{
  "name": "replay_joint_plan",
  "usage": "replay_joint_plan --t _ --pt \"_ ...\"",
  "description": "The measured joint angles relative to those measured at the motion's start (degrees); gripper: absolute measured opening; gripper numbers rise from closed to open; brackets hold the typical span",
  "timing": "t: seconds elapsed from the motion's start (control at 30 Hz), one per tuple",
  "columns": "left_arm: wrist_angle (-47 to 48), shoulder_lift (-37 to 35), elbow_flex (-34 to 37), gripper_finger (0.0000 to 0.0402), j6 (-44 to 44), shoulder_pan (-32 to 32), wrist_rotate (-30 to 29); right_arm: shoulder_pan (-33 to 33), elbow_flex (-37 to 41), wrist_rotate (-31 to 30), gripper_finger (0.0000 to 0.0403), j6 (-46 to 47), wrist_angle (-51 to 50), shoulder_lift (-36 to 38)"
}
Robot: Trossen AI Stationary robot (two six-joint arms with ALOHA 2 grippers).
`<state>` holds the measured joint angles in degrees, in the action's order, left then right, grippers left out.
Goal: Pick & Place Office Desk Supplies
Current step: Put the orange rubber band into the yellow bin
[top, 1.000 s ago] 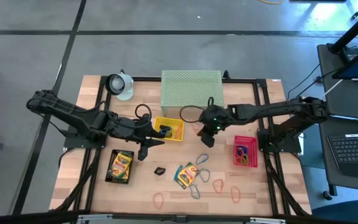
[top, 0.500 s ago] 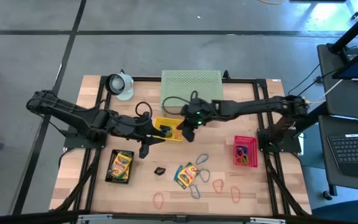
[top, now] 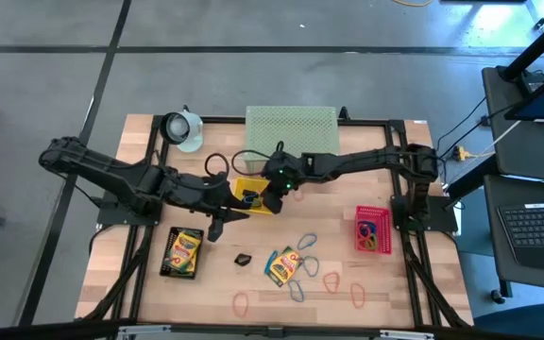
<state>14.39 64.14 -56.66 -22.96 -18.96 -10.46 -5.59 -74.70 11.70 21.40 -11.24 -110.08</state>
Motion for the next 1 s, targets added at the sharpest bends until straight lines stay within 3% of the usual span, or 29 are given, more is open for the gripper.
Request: replay_joint_plan --t 0.53,0.77,1.0 --pt "0.74 -0.96 0.00 0.0104 0.09 0.00 0.13 -0.39 0.00 2.72 0.0159 2.01 -0.77 0.00" --pt "0.74 -0.96 0.00 0.0104 0.03 0.00 0.12 -0.11 0.00 1.60 0.0161 1.59 -2.93 1.99" --pt "0.92 -0.96 0.04 0.0104 -0.24 -0.07 0.12 2.41 0.00 -10.19 0.0139 -10.37 -22.28 6.76"
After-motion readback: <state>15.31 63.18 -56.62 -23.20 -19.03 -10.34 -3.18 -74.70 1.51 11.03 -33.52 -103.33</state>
